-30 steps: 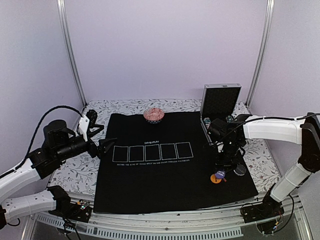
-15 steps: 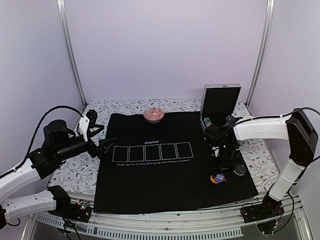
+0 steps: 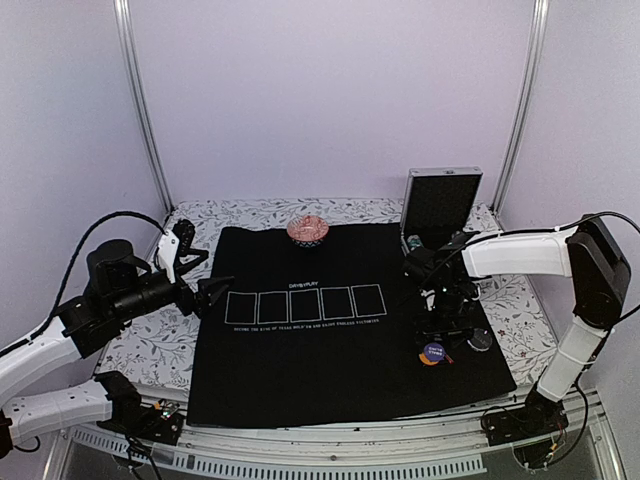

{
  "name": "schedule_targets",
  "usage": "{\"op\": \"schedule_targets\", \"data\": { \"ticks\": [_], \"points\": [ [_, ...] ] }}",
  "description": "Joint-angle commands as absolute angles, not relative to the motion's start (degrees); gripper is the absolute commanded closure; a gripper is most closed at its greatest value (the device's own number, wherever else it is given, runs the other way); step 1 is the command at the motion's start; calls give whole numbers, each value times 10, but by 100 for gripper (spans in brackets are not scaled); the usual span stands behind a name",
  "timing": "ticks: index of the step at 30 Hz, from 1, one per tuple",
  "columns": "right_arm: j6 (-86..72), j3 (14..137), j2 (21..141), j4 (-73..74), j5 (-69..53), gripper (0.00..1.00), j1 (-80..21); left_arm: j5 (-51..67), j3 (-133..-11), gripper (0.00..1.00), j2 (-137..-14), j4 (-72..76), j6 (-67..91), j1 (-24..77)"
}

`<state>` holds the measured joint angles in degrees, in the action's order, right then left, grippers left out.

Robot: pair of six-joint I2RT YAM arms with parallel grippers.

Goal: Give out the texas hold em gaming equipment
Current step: Move the small blind button to the poker table mat, then pick up the all-in button from the poker table mat.

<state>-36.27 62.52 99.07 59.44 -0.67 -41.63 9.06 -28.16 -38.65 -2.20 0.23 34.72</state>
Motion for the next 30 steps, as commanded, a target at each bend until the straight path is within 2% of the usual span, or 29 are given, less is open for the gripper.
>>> {"op": "schedule_targets", "data": {
  "ticks": [1,9,16,18,30],
  "points": [
    [-366,648,971,615,0,19,-419,96,-290,6,-388,-12,2,353],
    [-363,627,868,610,-11,15,-377,100,-290,6,-386,-12,2,353],
    [-337,543,799,591,8,5,-214,99,-290,6,-381,-13,2,353],
    [-321,522,799,573,7,0,-183,98,-290,6,-378,-14,2,353],
    [-284,470,860,492,-10,1,-146,98,-288,6,-375,-15,2,353]
  ]
}}
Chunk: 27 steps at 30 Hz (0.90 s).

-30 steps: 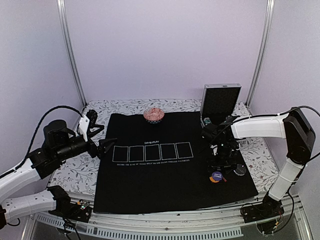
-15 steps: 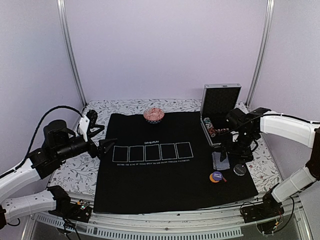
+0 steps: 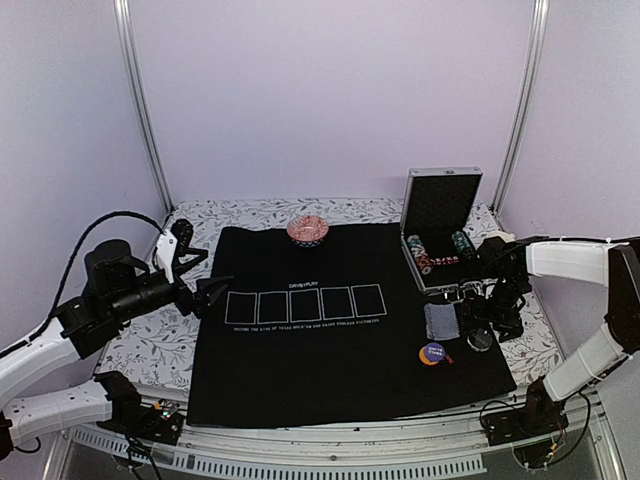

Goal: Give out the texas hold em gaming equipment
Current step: Pick up the all-in button from the poker table mat.

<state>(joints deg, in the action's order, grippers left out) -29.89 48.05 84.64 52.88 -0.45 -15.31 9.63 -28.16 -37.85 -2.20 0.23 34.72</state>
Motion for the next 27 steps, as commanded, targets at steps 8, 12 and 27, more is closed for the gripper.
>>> {"op": "schedule_targets", "data": {
  "ticks": [8,12,27],
  "points": [
    [-280,460,894,479,1,8,-142,96,-288,6,-379,-15,1,353],
    [-281,459,906,477,4,14,-141,96,-288,6,-379,-15,0,353],
    [-294,503,857,551,40,48,-142,93,-289,6,-379,-16,0,353]
  ]
}}
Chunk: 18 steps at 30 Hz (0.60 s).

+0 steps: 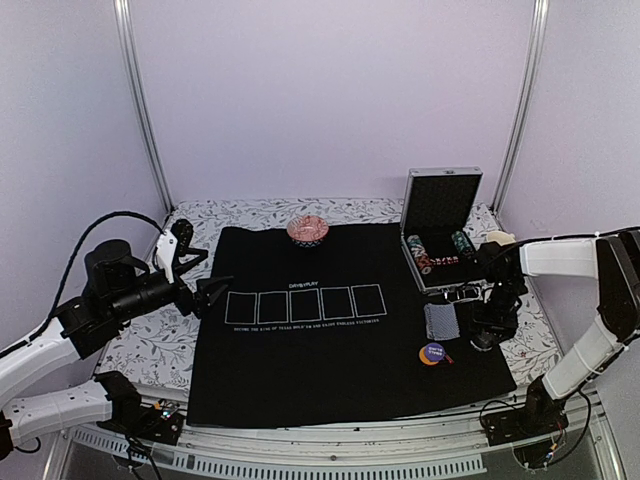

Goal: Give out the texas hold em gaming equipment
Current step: Pick up the all-in button from the poker table mat.

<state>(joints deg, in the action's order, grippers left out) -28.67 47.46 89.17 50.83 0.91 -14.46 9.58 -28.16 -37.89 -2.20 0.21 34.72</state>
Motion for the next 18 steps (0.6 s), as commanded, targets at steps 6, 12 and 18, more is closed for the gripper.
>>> {"op": "schedule_targets", "data": {
  "ticks": [6,12,18],
  "points": [
    [-308,575,812,597,56,54,-167,92,-290,6,-380,-15,0,352],
    [-320,727,844,588,60,57,-319,91,-290,6,-378,-15,1,353],
    [-276,909,1009,586,37,57,-469,87,-290,6,-372,-16,1,352]
  ]
}}
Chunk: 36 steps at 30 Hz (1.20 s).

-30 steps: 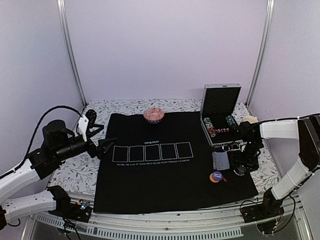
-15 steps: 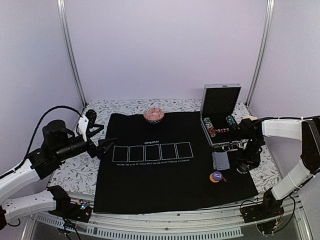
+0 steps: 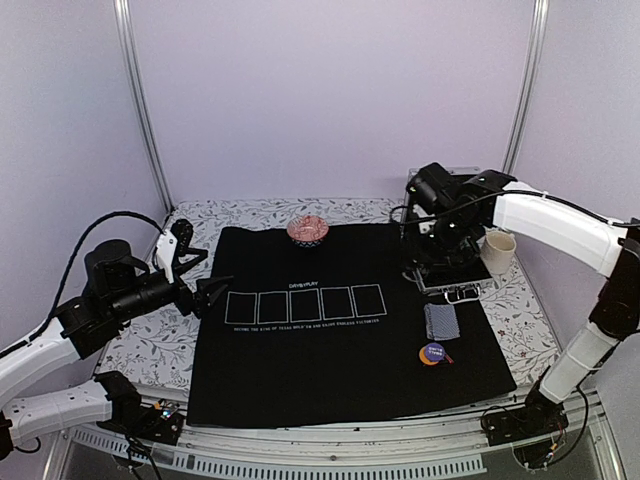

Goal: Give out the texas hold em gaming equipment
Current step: Pick up the all-in button from the poker table mat, then place the all-in button on the poker table mat.

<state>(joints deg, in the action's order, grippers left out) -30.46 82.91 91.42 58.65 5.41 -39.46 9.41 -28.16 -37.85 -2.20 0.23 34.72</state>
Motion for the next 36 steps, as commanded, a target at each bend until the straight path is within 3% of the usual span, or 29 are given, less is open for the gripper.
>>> {"op": "schedule_targets", "data": {
  "ticks": [1,6,10,26,28,34,36],
  "points": [
    [-265,941,1046,588,25,57,-494,85,-289,6,-371,-16,0,352],
    [-195,1084,1231,642,-20,57,-597,76,-288,6,-366,-17,0,352],
    [-162,1143,1307,664,-59,57,-642,71,-288,6,-364,-16,1,353],
    [-183,1149,1338,685,-65,60,-671,75,-288,6,-367,-15,1,352],
    [-181,1149,1340,686,-68,54,-675,75,-288,6,-367,-16,0,353],
    [-182,1164,1323,684,-49,9,-677,75,-287,7,-370,-15,0,353],
    [-189,1162,1297,673,-40,1,-677,76,-288,6,-371,-15,0,353]
  ]
}}
